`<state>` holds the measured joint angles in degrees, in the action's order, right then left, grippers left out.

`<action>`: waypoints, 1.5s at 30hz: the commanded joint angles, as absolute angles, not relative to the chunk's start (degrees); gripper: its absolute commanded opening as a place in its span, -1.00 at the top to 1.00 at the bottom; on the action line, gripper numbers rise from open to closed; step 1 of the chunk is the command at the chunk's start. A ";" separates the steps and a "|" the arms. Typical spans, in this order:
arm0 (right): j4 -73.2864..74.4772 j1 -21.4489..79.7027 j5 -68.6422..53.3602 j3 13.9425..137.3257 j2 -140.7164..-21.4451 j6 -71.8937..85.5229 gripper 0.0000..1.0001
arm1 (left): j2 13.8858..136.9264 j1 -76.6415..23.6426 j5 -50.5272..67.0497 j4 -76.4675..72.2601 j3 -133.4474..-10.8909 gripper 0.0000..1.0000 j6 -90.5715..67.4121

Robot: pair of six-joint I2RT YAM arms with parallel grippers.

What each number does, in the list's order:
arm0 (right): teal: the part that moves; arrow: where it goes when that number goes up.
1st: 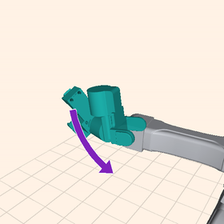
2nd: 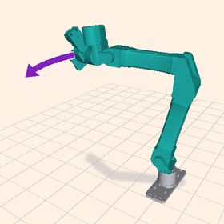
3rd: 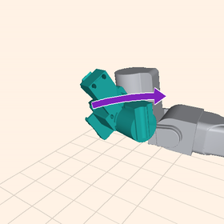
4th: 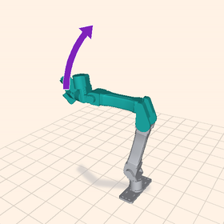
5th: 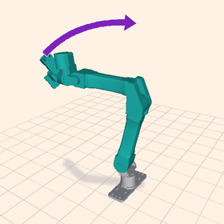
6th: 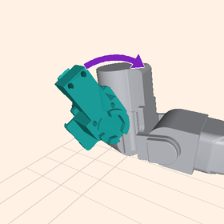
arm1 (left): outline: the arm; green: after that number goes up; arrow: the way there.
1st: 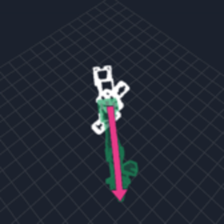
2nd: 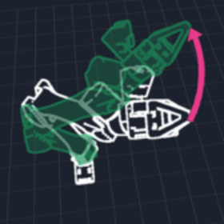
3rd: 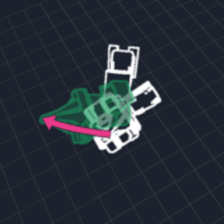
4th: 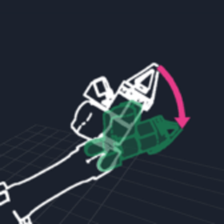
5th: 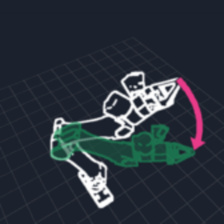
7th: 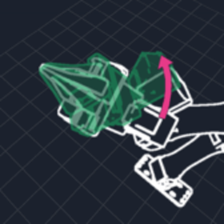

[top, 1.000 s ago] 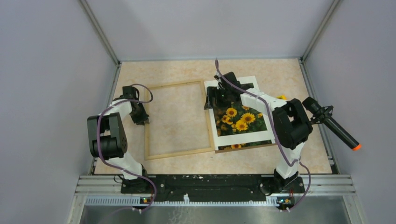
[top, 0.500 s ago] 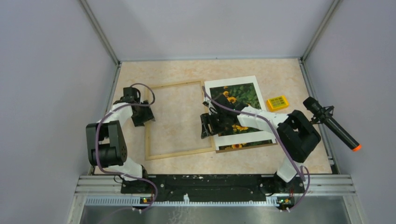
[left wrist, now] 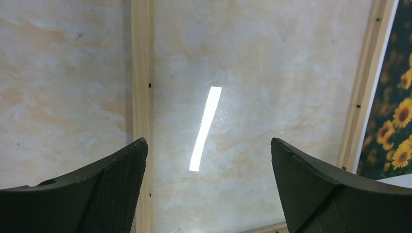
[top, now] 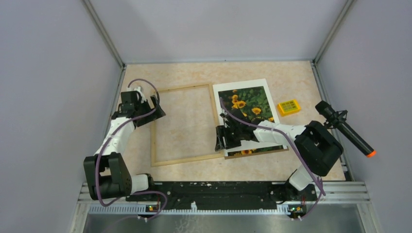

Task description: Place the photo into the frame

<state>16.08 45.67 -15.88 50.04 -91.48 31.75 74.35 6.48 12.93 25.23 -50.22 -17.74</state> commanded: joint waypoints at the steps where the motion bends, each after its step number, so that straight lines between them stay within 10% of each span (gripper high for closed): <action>1: 7.79 45.64 -15.45 48.55 -91.17 36.72 -0.20 | 72.74 6.11 17.29 21.20 -49.22 -0.97 -17.66; 21: 15.48 46.01 -9.43 54.29 -89.22 36.66 -0.57 | 69.64 2.99 26.27 16.79 -46.99 -0.97 -19.51; 36: 6.29 51.23 -13.55 59.01 -100.47 40.76 -0.34 | 65.52 1.53 29.56 16.88 -46.32 -0.97 -19.07; 45: 22.32 51.16 2.36 56.32 -85.81 34.58 -0.61 | 64.83 -1.47 32.58 15.29 -45.67 -0.98 -18.54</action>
<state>13.82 50.78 -8.69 56.99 -95.81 38.33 65.25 0.58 28.80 18.83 -46.26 -19.33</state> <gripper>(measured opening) 0.768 0.987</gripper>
